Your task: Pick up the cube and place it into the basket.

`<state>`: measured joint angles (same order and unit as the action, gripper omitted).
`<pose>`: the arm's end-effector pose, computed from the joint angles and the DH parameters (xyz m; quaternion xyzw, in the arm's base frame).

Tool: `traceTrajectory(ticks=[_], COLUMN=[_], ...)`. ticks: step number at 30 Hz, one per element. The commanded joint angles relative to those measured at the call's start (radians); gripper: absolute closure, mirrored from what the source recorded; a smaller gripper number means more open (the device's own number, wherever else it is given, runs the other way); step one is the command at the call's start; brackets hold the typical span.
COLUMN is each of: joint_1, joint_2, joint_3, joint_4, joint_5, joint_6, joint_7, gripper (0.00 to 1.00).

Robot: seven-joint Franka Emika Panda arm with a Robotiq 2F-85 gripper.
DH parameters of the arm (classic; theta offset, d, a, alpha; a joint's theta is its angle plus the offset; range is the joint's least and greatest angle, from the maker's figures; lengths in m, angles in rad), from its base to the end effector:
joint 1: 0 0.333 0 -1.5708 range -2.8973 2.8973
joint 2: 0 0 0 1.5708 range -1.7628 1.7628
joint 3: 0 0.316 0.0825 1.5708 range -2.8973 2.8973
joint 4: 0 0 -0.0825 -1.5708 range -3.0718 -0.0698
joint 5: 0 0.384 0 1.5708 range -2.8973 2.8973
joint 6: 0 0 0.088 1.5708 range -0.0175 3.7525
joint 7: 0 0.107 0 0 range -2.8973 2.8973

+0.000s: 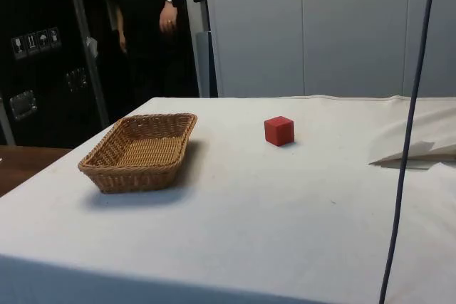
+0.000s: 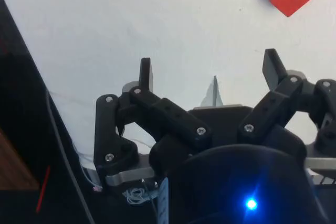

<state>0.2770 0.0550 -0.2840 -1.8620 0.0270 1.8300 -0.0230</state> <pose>0.5670 0.0007 0.4783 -0.9991 -0.0039 0.0423 0.0058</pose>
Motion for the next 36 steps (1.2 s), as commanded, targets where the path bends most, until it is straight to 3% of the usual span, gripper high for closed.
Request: traceTrajectory(ticks=[1,9,16,17,20,24,25,36], joint_1=[-0.002,-0.007,-0.013,-0.011,-0.015,-0.016,-0.014,-0.017], joint_2=[-0.01,-0.027,-0.062,-0.054,-0.069,-0.073,-0.066,-0.082], joint_3=[-0.002,-0.016,-0.036,-0.035,-0.047,-0.06,-0.059,-0.103], joint_4=[-0.015,-0.077,-0.165,-0.151,-0.199,-0.23,-0.219,-0.31], joint_5=[-0.005,-0.001,-0.011,-0.005,-0.011,-0.01,-0.005,-0.011], joint_6=[0.01,0.04,0.114,0.095,0.142,0.172,0.155,0.248], joint_7=[-0.003,-0.021,-0.044,-0.042,-0.056,-0.07,-0.067,-0.113], gripper=[0.0,0.0,0.0,0.0,0.0,0.0,0.0,0.0])
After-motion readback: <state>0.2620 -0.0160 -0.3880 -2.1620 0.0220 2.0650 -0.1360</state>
